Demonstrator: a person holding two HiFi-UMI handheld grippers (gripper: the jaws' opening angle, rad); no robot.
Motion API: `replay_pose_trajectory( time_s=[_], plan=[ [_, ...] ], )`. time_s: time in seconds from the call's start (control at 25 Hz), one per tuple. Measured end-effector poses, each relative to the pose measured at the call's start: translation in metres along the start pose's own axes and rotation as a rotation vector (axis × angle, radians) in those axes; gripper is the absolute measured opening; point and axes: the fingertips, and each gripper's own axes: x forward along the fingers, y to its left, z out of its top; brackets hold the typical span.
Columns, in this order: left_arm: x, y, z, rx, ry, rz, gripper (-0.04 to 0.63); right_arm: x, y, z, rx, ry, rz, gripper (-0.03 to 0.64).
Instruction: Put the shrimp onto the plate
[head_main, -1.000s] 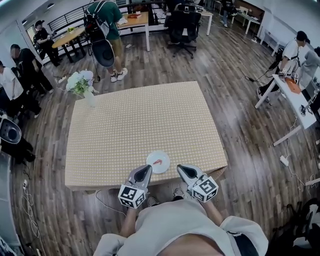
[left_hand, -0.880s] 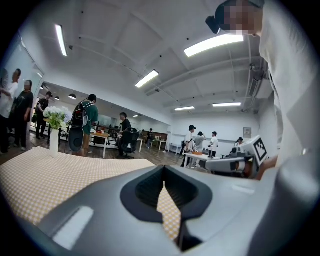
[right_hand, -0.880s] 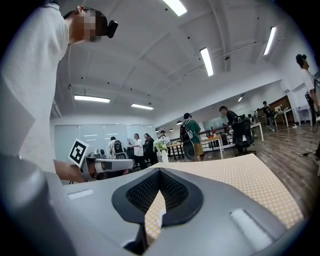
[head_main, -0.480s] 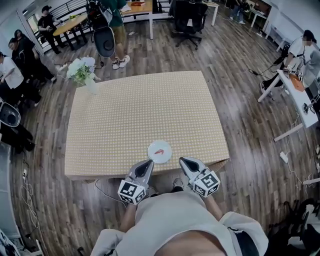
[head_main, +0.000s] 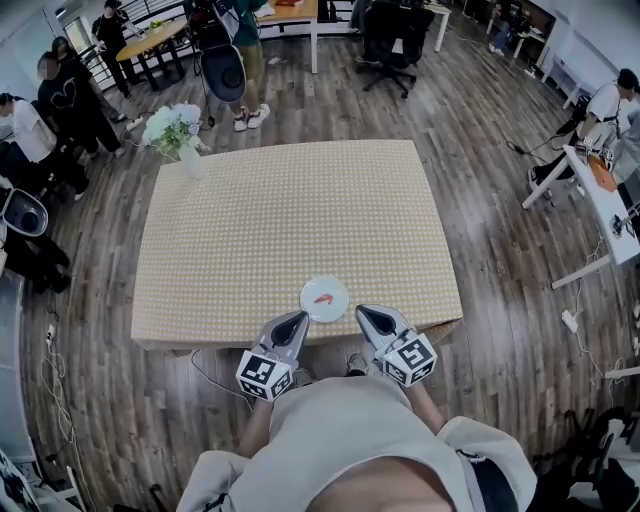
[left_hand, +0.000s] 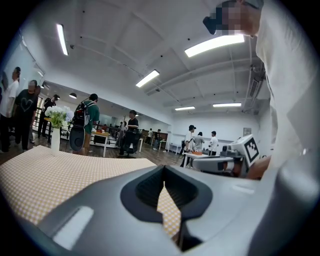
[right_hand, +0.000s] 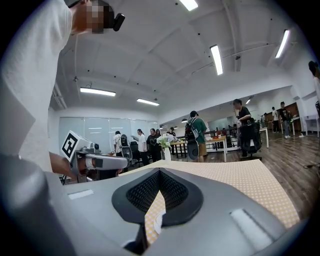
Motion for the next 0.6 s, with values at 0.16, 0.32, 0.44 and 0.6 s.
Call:
replay_pose_trajectory(
  time_s=[0.16, 0.32, 0.44, 0.6],
  plan=[
    [0.0, 0.001, 0.001, -0.004, -0.004, 0.006, 0.011, 0.005, -0.001, 0.003, 0.0, -0.005, 0.013, -0.003],
    [0.0, 0.002, 0.003, -0.01, -0.012, 0.009, 0.011, 0.015, -0.001, 0.011, 0.018, -0.033, 0.022, -0.003],
    [-0.001, 0.002, 0.003, -0.01, -0.012, 0.014, 0.011, 0.02, 0.004, 0.013, 0.01, -0.034, 0.036, -0.003],
    [-0.003, 0.008, 0.003, -0.012, -0.014, 0.022, 0.011, 0.029, 0.009, 0.009, -0.001, -0.015, 0.054, -0.003]
  ],
)
